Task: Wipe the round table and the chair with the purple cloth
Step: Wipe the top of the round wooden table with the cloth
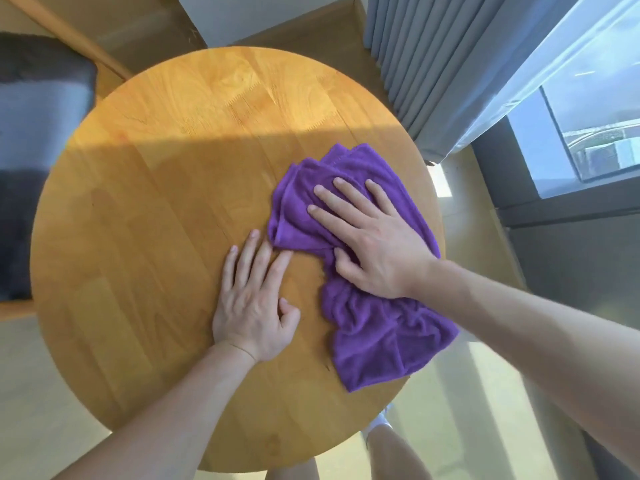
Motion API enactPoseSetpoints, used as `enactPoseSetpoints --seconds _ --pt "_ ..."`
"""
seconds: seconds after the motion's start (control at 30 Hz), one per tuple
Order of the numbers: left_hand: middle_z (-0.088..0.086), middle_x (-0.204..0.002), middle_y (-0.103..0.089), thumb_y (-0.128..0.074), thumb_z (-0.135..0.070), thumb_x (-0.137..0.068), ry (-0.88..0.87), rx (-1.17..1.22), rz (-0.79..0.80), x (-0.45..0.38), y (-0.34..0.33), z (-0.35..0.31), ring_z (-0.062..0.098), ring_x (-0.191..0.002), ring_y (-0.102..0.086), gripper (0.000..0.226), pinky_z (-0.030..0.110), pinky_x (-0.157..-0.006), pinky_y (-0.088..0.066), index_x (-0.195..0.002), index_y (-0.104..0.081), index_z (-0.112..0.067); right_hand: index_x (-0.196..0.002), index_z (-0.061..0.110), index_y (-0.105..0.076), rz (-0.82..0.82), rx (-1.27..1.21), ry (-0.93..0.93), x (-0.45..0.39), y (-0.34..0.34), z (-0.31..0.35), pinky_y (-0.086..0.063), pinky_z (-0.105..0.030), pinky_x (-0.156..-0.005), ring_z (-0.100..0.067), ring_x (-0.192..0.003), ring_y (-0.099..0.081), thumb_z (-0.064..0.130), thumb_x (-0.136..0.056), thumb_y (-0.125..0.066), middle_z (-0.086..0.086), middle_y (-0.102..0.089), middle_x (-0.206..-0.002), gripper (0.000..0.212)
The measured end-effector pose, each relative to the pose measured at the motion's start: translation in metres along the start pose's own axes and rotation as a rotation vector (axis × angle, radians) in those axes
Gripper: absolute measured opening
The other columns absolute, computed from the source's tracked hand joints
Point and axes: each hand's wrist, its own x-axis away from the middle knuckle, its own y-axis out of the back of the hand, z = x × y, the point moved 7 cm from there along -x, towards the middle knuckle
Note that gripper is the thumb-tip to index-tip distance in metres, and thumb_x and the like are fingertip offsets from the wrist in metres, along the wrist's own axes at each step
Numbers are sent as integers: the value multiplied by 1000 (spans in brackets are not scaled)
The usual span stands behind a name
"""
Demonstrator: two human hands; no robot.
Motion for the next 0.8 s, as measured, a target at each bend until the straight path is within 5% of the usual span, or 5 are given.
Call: enactPoseSetpoints --seconds 0.1,0.33,0.47,0.6,0.8 --pt "11 -169 -24 -45 -26 -69 3 9 25 0 0 0 30 -158 -17 86 56 -126 -17 -154 -41 -13 -153 23 -42 -41 -14 -49 -3 15 -37 -11 -50 -125 -23 -154 -21 40 -87 -45 2 -31 -164 68" --pt "8 -171 -20 -48 -27 -68 5 9 33 0 0 2 27 -159 -14 90 55 -126 -17 -157 -39 -15 -157 19 -34 -338 -85 -791 -17 11 -2 -6 -52 -125 -26 -156 -12 36 -86 -44 0 -22 -168 74" --pt "9 -169 -26 -49 -27 -68 2 13 28 0 -2 3 27 -158 -17 89 56 -125 -19 -155 -41 -15 -158 23 -33 -173 -81 -499 -16 -10 36 -7 -56 -124 -26 -156 -9 37 -90 -40 0 -20 -168 70" --pt "11 -162 -38 -49 -27 -67 0 40 15 -1 -1 4 30 -157 -22 87 56 -125 -19 -153 -44 -15 -151 22 -47 -99 -87 -126 -12 3 5 -12 -51 -125 -24 -154 -21 32 -84 -45 2 -34 -163 68" --pt "6 -171 -19 -50 -30 -68 -2 61 29 0 0 4 26 -159 -14 93 56 -125 -20 -159 -35 -20 -151 23 -45 -311 -63 -550 -14 24 -39 -10 -49 -126 -22 -155 -18 31 -86 -47 3 -31 -164 66"
